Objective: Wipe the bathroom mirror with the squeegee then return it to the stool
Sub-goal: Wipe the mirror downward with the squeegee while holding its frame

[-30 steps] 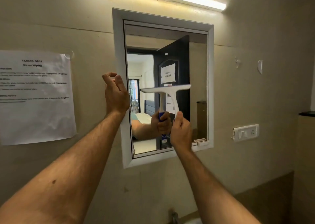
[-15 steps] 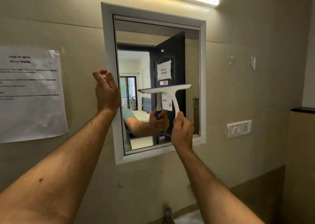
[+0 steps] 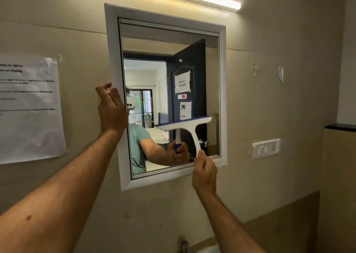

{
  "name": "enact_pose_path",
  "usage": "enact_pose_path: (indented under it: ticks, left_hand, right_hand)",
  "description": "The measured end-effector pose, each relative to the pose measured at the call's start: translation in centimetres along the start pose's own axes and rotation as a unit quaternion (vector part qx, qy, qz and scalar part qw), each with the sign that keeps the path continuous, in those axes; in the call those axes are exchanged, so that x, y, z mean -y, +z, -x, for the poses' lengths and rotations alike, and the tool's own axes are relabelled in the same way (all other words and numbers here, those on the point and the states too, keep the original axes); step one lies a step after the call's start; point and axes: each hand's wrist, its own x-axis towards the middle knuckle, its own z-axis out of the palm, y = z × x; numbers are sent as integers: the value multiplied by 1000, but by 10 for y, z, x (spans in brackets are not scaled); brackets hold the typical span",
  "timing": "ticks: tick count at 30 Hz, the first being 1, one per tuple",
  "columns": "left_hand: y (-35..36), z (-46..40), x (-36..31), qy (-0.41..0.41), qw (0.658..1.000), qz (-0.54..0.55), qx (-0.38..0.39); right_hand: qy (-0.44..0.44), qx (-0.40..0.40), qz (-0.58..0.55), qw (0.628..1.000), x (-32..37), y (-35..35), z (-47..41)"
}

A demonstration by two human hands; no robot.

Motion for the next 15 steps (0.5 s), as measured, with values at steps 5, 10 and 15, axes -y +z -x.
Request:
enact_pose_path:
  ticks: [5, 10, 15]
  left_hand:
    - [5, 1, 0, -4, 1000, 1, 5]
    - [2, 2, 1, -8, 1000, -2, 9]
    - [0, -1, -1, -5, 1000, 2, 0]
  right_hand:
    - [-51, -19, -12, 998, 44, 3, -46]
    - [-16, -17, 5, 1000, 41, -2, -69]
    - [4, -5, -2, 1000, 0, -7, -43]
